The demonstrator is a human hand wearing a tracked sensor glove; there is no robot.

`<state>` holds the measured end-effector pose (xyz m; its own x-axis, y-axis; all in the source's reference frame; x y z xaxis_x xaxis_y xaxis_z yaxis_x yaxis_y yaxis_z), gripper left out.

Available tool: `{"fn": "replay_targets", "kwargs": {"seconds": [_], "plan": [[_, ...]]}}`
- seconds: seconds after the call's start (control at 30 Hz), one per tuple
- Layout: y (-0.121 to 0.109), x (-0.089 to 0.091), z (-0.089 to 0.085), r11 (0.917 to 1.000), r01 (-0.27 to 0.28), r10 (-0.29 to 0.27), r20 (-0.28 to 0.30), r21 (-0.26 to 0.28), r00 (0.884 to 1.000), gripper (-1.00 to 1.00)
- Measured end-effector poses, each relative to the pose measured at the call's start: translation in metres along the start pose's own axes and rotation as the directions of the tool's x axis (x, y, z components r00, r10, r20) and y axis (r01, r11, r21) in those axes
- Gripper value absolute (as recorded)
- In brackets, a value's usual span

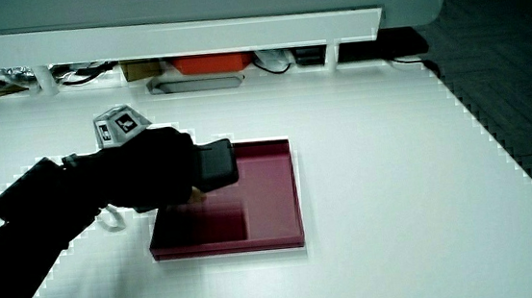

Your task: Place battery into plate

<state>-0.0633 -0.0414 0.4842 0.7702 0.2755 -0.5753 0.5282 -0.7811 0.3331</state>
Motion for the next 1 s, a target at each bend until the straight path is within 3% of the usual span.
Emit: {"fn": "replay_targets", "kwargs": {"seconds": [0.03, 0.13, 0.2, 0.53, 0.7, 0.9, 1.0], "plan": [[0.004, 0.002, -0.005, 0.9995, 0.031, -0.031, -0.013, -0.001, 0.999, 0.0], [0.004, 0.017, -0.011, 0.9979, -0.029, 0.028, -0.01, -0.057, 1.0, 0.0], [0.004, 0.025, -0.014, 0.9956, -0.044, 0.041, -0.045, -0.082, 0.998, 0.0], [0.015, 0.013, -0.048, 0.9866, -0.073, 0.06, -0.093, -0.146, 0.994, 0.0], [0.019, 0.015, -0.052, 0.9826, -0.088, 0.066, -0.139, -0.163, 0.988, 0.0], [0.018, 0.015, -0.054, 0.9805, -0.095, 0.072, -0.138, -0.172, 0.988, 0.0], [0.016, 0.014, -0.055, 0.9806, -0.095, 0.073, -0.128, -0.172, 0.989, -0.15]]}}
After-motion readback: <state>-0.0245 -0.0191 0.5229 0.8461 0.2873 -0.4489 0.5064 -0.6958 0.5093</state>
